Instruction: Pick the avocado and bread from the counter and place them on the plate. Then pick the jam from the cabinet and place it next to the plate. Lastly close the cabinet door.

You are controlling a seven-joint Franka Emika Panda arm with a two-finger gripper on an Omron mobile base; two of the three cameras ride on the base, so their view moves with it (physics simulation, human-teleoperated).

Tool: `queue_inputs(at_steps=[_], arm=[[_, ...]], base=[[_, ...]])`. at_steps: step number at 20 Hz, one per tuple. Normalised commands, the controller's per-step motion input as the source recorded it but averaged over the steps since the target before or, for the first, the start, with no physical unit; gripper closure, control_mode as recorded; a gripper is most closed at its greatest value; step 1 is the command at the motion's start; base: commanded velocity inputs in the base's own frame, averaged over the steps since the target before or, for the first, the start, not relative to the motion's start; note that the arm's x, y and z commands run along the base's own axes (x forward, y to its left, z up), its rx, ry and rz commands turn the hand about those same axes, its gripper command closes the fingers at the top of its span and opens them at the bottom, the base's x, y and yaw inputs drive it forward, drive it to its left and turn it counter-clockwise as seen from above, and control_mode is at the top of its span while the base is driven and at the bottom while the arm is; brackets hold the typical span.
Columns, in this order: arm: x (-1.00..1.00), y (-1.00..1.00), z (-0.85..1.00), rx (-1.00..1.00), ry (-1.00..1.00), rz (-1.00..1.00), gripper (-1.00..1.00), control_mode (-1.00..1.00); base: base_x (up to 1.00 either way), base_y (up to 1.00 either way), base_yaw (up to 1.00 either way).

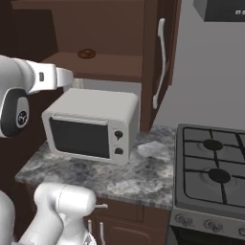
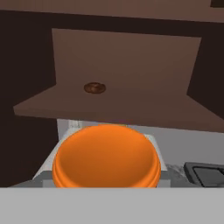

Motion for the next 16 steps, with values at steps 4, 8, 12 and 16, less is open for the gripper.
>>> queue_inputs(at_steps=[4,8,12,16], arm=[[0.0,0.0,0.0,0.0,0.0,0.0,1.0,1.0],[0.0,0.0,0.0,0.0,0.0,0.0,1.0,1.0],[0.0,0.0,0.0,0.0,0.0,0.0,1.0,1.0],[0.0,0.0,0.0,0.0,0.0,0.0,1.0,1.0]], base=[[-1.0,-0.15,0.0],[-0.92,-0.24,0.0],[-0.15,-0.93,0.0],[-0.06,-1.0,0.04]])
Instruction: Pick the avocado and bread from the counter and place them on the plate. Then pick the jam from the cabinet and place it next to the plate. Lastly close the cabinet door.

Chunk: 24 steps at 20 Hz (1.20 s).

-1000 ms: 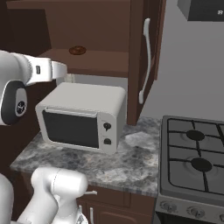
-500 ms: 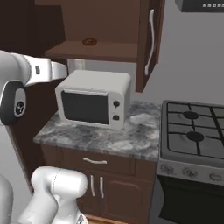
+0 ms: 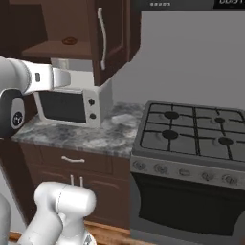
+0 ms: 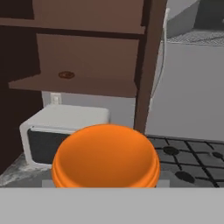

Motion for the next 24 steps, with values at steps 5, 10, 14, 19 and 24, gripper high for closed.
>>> queue_inputs(at_steps=[5,10,14,19,24], arm=[[0.0,0.0,0.0,0.0,0.0,0.0,1.0,1.0],[0.0,0.0,0.0,0.0,0.0,0.0,1.0,1.0],[0.0,0.0,0.0,0.0,0.0,0.0,1.0,1.0],[0.0,0.0,0.0,0.0,0.0,0.0,1.0,1.0],[0.0,0.0,0.0,0.0,0.0,0.0,1.0,1.0]], base=[[-0.27,-1.0,0.05],[-0.2,-1.0,0.06],[-0.14,-1.0,0.04],[-0.45,-1.0,0.0],[-0.88,-0.87,-0.26]])
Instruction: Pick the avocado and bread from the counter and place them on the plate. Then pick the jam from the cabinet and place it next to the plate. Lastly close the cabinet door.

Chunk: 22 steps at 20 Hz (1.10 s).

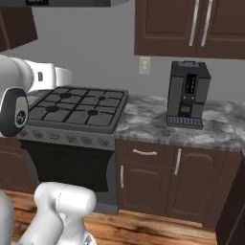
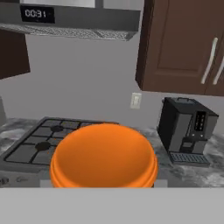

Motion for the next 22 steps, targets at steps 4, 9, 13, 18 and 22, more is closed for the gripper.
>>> queue_inputs(at_steps=[4,9,13,18,22], arm=[[0.0,0.0,0.0,0.0,0.0,0.0,1.0,1.0],[0.0,0.0,0.0,0.0,0.0,0.0,1.0,1.0],[0.0,0.0,0.0,0.0,0.0,0.0,1.0,1.0],[0.0,0.0,0.0,0.0,0.0,0.0,1.0,1.0],[0.0,0.0,0.0,0.0,0.0,0.0,1.0,1.0]], base=[[-0.73,-0.61,-0.4],[-0.41,-0.77,-0.51],[-0.21,-0.73,-0.59],[-0.31,-0.72,-0.56],[-0.58,-0.67,-0.49]])
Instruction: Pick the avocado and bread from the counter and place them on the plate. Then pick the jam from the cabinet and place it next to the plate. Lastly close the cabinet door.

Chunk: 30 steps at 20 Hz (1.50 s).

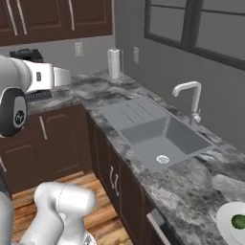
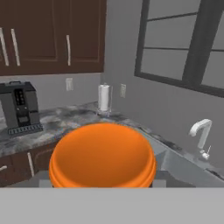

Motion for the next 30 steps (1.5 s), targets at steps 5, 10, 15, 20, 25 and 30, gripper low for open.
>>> queue_inputs(at_steps=[5,10,15,20,25,30], arm=[[0.0,0.0,0.0,0.0,0.0,0.0,1.0,1.0],[0.0,0.0,0.0,0.0,0.0,0.0,1.0,1.0],[0.0,0.0,0.0,0.0,0.0,0.0,1.0,1.0],[0.0,0.0,0.0,0.0,0.0,0.0,1.0,1.0],[0.0,0.0,0.0,0.0,0.0,0.0,1.0,1.0],[0.0,0.0,0.0,0.0,0.0,0.0,1.0,1.0]], base=[[-0.66,-0.7,-0.45],[-0.59,-0.82,-0.45],[-0.15,-0.75,-0.31],[0.0,-0.4,-0.1],[0.17,-0.04,-0.07],[0.03,0.2,-0.15]])
